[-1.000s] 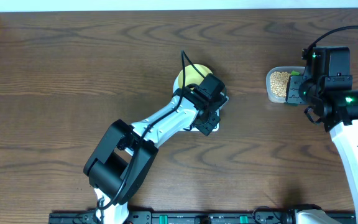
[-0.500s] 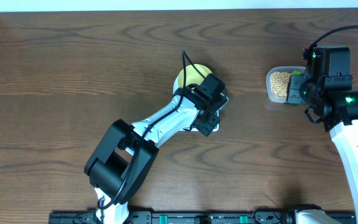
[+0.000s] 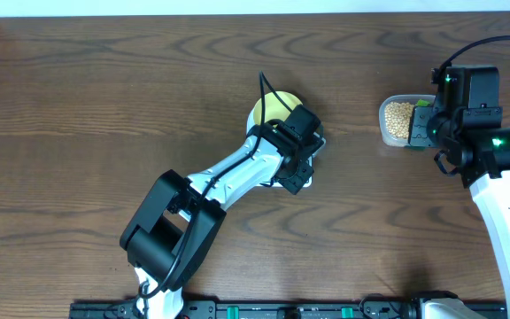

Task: Scoop item into bowl and weigh 50g on scale

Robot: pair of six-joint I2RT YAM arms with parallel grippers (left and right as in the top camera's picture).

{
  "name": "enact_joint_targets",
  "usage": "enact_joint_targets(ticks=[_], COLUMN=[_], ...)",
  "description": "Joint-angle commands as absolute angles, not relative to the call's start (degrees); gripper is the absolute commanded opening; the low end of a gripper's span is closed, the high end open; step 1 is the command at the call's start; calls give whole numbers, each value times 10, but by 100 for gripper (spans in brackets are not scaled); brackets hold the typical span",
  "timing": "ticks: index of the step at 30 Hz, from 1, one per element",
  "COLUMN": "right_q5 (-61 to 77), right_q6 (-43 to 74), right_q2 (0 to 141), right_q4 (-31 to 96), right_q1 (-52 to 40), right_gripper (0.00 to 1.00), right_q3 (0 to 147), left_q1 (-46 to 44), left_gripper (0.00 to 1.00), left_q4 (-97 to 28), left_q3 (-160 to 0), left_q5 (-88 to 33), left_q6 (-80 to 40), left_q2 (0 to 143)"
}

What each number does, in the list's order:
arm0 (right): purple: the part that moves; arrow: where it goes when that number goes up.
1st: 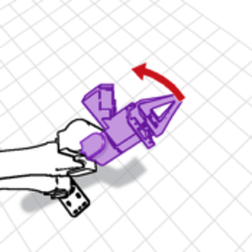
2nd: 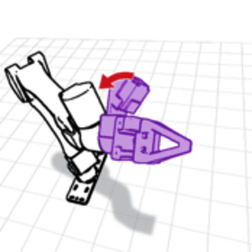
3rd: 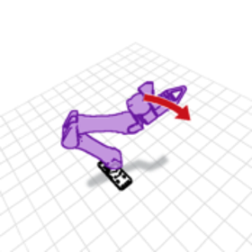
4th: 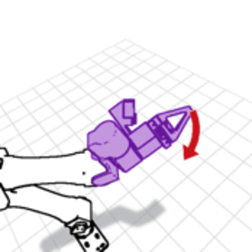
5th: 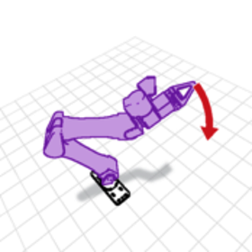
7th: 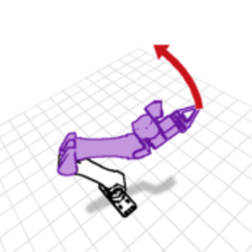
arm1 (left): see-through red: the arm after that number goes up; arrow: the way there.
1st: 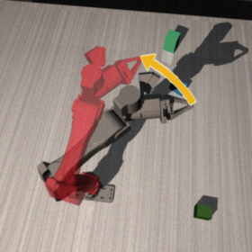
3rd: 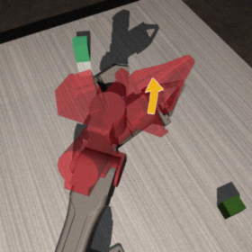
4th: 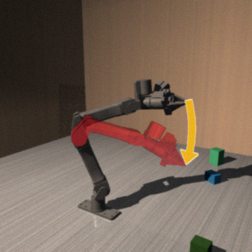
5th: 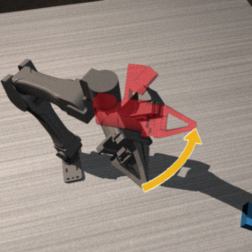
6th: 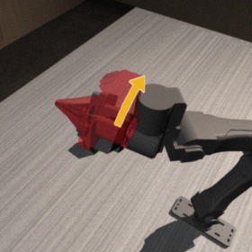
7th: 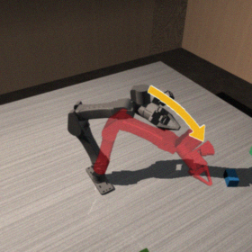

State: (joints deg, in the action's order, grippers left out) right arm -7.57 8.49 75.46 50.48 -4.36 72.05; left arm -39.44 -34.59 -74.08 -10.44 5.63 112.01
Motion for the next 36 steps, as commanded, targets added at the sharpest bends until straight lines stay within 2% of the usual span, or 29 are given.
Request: enact_joint_targets(ticks=[1,23,29,36], right_q5=[-87,-87,-87,-95], right_q6=[81,81,81,81], right_q2=[749,749,749,749], right_q4=[504,499,499,499], right_q1=[-46,-46,-46,-45], right_gripper=[1,1,1,1], right_q3=[731,731,731,731], left_q1=[-394,-393,-393,-385], left_gripper=[59,61,62,62], left_q4=[-359,-359,-383,-449], left_q3=[-718,-719,-719,-719], left_q5=[-116,-106,-22,-7], left_q6=[42,27,8,-5], left_q2=[1133,1003,936,884])
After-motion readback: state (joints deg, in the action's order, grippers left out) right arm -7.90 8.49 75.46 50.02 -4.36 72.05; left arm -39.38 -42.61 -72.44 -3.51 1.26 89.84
